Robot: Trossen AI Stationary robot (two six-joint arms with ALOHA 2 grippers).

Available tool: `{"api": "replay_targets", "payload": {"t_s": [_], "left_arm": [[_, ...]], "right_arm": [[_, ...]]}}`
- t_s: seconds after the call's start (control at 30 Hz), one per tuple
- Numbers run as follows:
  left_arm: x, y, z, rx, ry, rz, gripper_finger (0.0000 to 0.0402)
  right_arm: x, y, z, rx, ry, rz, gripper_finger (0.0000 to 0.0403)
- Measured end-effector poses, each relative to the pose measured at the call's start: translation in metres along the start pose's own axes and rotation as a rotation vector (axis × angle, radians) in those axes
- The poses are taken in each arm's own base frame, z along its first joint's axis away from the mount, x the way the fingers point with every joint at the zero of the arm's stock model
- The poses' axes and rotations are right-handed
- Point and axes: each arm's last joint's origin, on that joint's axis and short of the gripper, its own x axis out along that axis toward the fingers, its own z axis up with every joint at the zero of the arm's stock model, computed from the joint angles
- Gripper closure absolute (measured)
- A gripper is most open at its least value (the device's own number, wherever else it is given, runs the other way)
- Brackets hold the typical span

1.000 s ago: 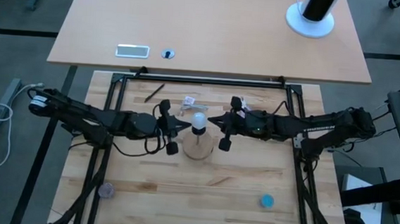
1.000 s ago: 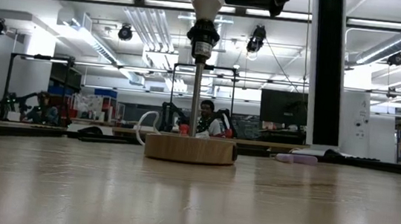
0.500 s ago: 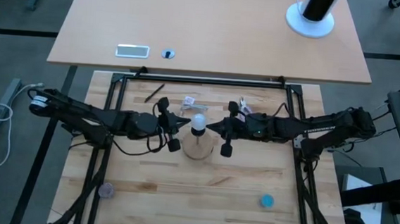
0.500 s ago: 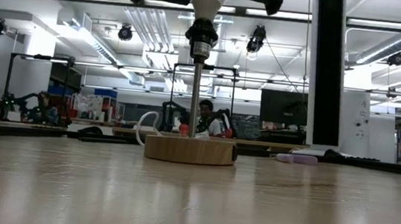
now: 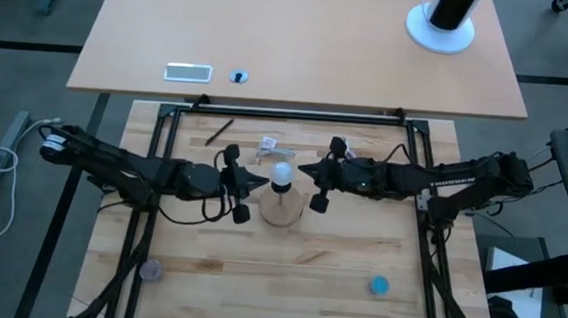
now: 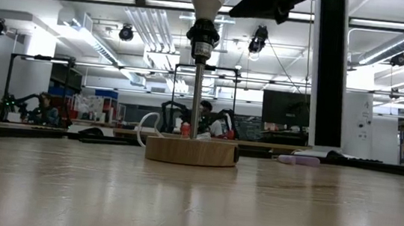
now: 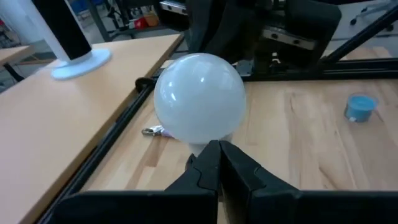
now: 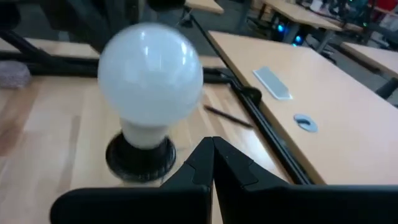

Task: Screw lightbulb
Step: Insert the lightbulb into the brown lamp

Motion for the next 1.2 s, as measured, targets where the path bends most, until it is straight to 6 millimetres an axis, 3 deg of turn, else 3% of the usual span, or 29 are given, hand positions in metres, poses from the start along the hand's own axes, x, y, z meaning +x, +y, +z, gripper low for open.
{"api": "replay_targets", "payload": {"t_s": [0.67, 1.2], "left_arm": [[0.011, 0.005, -0.003, 0.022, 0.013, 0.107, 0.0401], [0.001, 0.002, -0.004, -0.017, 0.038, 0.034, 0.0401]], "right_arm": [[-0.002, 0.012, 0.007, 0.005, -0.088, 0.18, 0.0403], [-0.005, 0.009, 0.002, -0.003, -0.012, 0.063, 0.0403]]}}
